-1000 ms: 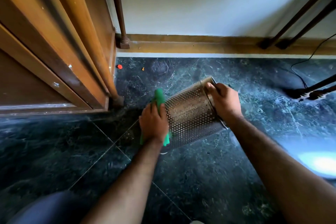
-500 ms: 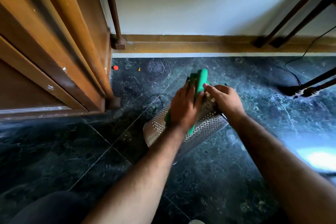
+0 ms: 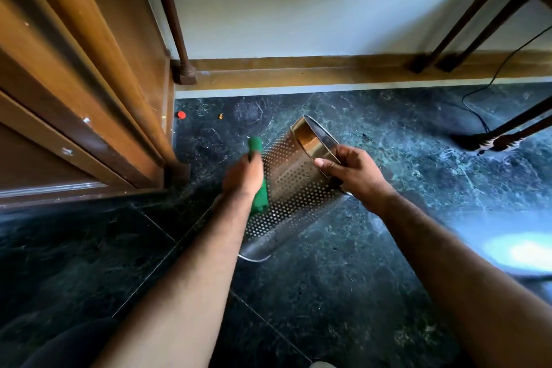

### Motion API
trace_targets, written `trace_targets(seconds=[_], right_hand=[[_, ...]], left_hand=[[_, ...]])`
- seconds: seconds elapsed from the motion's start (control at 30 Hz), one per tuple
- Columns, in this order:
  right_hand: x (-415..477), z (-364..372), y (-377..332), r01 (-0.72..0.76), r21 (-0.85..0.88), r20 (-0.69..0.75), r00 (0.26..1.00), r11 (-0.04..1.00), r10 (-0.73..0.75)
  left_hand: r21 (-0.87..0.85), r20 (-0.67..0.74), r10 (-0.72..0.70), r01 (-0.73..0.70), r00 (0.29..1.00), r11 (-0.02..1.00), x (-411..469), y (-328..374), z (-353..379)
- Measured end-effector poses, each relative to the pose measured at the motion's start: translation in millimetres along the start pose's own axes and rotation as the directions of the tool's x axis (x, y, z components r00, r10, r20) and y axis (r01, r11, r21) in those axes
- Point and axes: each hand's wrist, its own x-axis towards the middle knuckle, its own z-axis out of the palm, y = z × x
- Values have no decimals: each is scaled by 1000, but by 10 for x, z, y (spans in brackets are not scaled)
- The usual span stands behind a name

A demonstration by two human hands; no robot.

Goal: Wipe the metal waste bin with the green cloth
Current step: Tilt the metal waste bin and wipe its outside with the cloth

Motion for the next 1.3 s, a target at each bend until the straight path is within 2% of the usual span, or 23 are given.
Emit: trace_targets(seconds=[0.07, 0.13, 0.23, 0.3, 0.4, 0.47, 0.57, 0.63, 0.7, 0.73, 0.8, 0.87, 0.93, 0.97, 1.03, 1.07, 1.1, 1.13, 1.2, 1.27, 1.3], right_hand=[[20, -4, -20, -2, -23, 81, 997, 1000, 4], [21, -69, -72, -3, -77, 118, 993, 997, 12], [-15, -222, -169, -43, -150, 177, 982, 988, 70], [-9, -235, -213, -93, -198, 124, 985, 976, 119], [43, -102, -146, -153, -226, -228, 968, 962, 100], [78, -12, -55, -154, -372, -378, 926, 915, 2], [74, 113, -34, -126, -456, -376, 924, 881, -63], [66, 169, -59, -120, -479, -377, 923, 870, -81], [46, 211, -64, -99, -528, -374, 919, 843, -127], [32, 227, -62, -91, -546, -374, 916, 833, -145], [1, 229, -32, -89, -546, -377, 914, 833, -150], [-11, 177, -7, -82, -537, -352, 926, 839, -135], [-5, 82, -41, -22, -461, -263, 958, 887, -113], [6, 20, -85, 6, -408, -193, 977, 913, -92], [16, -105, -194, -7, -334, -43, 999, 942, -8], [22, -171, -224, -46, -322, 1, 999, 945, 49], [24, -217, -225, -84, -337, 5, 996, 938, 91], [17, -241, -212, -113, -349, -23, 993, 930, 112], [2, -235, -168, -161, -300, -142, 982, 940, 123], [-5, -156, -121, -165, -209, -249, 962, 964, 111], [4, -108, -103, -142, -240, -283, 956, 960, 71]], left_hand=[[-61, -93, 166, -172, 982, 983, -101, 336, 24], [-97, -250, 379, -413, 891, 905, -266, 570, 140], [77, -350, 601, -617, 719, 783, -481, 417, 385], [191, -331, 665, -642, 670, 743, -614, 34, 535], [276, -327, 614, -549, 718, 789, -710, -617, 639], [275, -374, 509, -431, 775, 859, -622, -916, 628], [136, -367, 247, -211, 897, 968, -382, -961, 458], [83, -209, 31, -14, 977, 996, -240, -735, 252], [9, 8, -92, 92, 996, 996, -139, -429, 90], [-50, 113, -102, 108, 988, 993, -142, -234, 17], [-124, 176, -21, 43, 984, 991, -196, 157, -50], [-171, 122, 98, -76, 988, 982, -251, 451, -13], [-224, 34, 226, -213, 974, 951, -325, 570, 104], [-209, -41, 331, -332, 943, 920, -382, 558, 176], [-130, -168, 576, -598, 800, 791, -492, 389, 338], [-67, -187, 656, -676, 731, 734, -528, 247, 428], [1, -200, 693, -707, 692, 707, -523, 67, 515], [54, -209, 694, -701, 689, 711, -527, -107, 568], [80, -240, 617, -618, 750, 782, -537, -413, 578], [44, -246, 458, -462, 854, 886, -544, -577, 514], [1, -199, 350, -357, 915, 934, -501, -585, 453]])
